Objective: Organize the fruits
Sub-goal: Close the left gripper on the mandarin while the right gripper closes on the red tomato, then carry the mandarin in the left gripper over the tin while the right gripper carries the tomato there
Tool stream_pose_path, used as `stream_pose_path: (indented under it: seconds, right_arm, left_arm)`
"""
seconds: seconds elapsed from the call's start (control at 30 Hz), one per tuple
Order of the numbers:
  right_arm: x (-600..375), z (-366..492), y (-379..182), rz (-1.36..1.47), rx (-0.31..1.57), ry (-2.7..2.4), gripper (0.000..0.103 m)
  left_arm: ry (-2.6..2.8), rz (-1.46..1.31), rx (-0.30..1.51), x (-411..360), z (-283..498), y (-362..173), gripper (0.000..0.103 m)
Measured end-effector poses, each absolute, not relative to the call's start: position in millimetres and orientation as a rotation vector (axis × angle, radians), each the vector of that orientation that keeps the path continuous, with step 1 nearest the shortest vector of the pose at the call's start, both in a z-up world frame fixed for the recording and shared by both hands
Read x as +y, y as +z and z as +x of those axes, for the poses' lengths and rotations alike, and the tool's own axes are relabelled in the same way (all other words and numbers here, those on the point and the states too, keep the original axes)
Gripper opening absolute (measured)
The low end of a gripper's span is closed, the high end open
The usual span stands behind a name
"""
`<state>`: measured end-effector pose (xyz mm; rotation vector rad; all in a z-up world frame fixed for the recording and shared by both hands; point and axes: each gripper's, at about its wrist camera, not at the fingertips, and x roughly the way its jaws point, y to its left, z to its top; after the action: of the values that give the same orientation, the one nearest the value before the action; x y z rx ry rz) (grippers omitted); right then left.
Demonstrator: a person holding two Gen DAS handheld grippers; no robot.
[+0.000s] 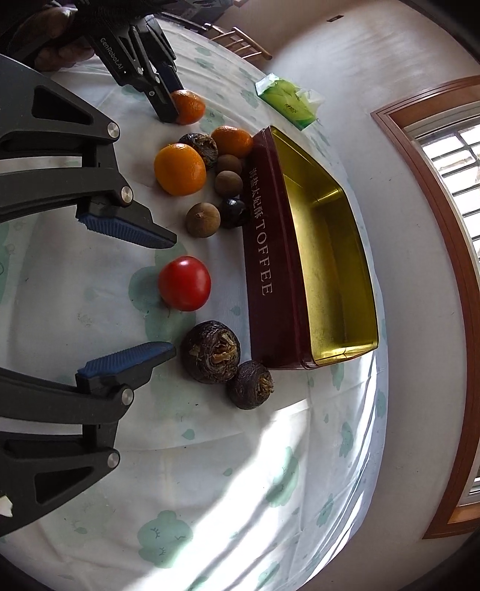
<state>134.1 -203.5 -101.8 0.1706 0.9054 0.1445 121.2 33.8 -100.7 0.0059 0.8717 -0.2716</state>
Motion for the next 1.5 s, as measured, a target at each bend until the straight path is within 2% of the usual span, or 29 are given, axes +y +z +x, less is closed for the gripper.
stream_pose_path:
  seconds: [0.1, 0.2, 0.23, 0.97, 1.5]
  right_arm:
    - [-201.0, 139.3, -102.6, 0.155, 0.901, 0.142, 0.042]
    - [-198.9, 141.6, -103.3, 0.13, 0.906, 0.134, 0.031]
    - [-198.3, 141.9, -103.2, 0.122, 0.908, 0.137, 0.03]
    - [-187.4, 105.6, -102.5, 0.101, 0.903, 0.173, 0.029]
    - [-184.7, 98.7, -91.9, 0.109, 0.874, 0.186, 0.029]
  left_arm:
    - [-0.271, 0.007, 0.872, 33.9, 121.2, -100.6, 0.04]
    - [-0.271, 0.008, 0.871, 34.1, 121.3, -100.4, 0.04]
    - [-0.269, 0.011, 0.871, 34.4, 121.2, -100.5, 0.04]
    - [-0.234, 0.051, 0.864, 29.5, 119.4, -99.8, 0.04]
    - [-0.208, 0.061, 0.797, 19.2, 109.8, -77.1, 0.04]
